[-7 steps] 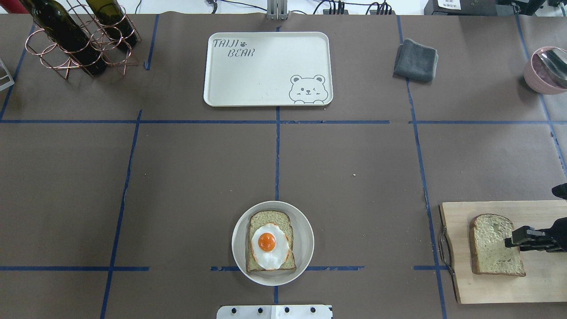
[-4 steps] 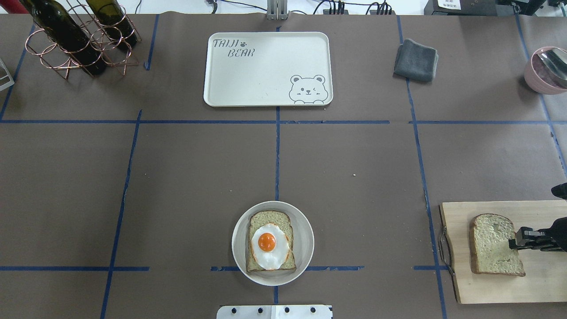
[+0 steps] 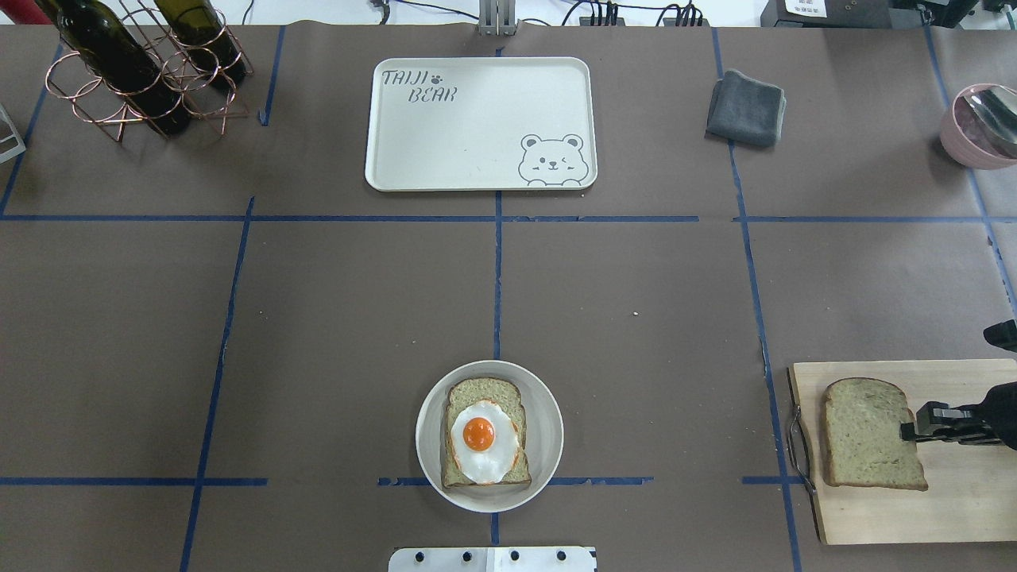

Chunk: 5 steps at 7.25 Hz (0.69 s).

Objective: Make sandwich and place on tray
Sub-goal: 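Grasp the bread slice with the right gripper and lift it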

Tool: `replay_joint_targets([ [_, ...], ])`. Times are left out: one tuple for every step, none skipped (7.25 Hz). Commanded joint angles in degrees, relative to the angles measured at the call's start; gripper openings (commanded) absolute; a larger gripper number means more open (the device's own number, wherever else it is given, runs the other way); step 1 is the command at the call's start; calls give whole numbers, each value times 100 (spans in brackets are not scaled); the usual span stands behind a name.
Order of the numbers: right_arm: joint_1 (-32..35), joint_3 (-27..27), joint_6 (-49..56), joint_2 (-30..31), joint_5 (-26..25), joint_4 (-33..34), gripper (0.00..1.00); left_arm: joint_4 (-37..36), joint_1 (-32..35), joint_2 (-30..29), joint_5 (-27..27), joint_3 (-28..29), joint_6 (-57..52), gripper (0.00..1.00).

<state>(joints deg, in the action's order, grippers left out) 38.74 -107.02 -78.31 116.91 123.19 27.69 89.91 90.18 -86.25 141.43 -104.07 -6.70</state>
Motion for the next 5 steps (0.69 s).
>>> replay_joint_targets([
  [-6,-467,-9,-54,21,-9,0,0,0,3,-1,-35,2,100],
  [-6,-661,-9,-107,55,-18,0,0,9,3,-1,-35,2,100],
  [-24,-741,-348,-490,56,-18,0,0,9,3,-1,-35,2,100],
  [-76,-707,-1021,-1207,82,8,0,0,9,3,-1,-35,2,100],
  [-242,-611,-1298,-1850,73,60,0,0,0,3,-1,-35,2,100],
])
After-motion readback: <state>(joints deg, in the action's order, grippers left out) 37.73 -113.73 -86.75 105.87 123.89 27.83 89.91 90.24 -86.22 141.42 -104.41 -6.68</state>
